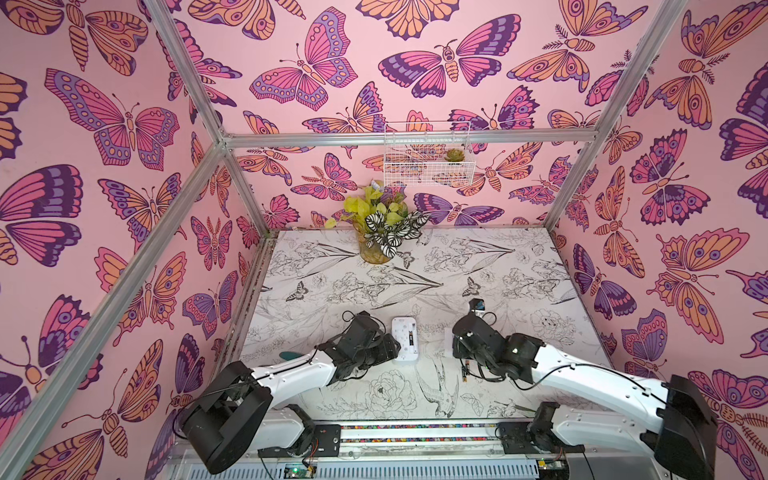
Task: Insert the battery into the alarm
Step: Pick up the battery at the center of the board.
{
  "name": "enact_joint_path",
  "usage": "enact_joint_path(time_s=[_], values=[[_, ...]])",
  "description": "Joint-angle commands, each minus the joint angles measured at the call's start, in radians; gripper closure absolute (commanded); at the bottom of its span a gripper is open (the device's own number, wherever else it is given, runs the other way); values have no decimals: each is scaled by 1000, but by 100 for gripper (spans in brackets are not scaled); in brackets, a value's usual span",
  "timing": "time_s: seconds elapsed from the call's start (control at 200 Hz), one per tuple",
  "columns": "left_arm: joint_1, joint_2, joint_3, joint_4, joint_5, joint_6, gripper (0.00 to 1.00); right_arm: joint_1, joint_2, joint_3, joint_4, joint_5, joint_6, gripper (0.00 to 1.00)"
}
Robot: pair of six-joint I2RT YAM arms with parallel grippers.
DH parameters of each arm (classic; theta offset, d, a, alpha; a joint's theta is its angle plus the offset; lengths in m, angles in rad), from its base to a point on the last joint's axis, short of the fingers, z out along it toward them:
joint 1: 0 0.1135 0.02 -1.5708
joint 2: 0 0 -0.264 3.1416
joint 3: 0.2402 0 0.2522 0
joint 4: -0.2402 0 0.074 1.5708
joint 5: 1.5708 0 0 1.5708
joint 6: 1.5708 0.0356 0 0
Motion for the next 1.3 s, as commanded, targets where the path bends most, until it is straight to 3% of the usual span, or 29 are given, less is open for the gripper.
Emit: enact_joint_path(time_s=[0.0,0.24,1.297], values=[[4,-12,28,-39,-7,30,20,-19,-41,-70,-62,-19,10,69],[-4,-3,46,-42,3,28,20,-21,25,-119,6,-81,40,71],[-25,-12,43,-44,2,31,20,-29,241,-135,52,-10,93,85]])
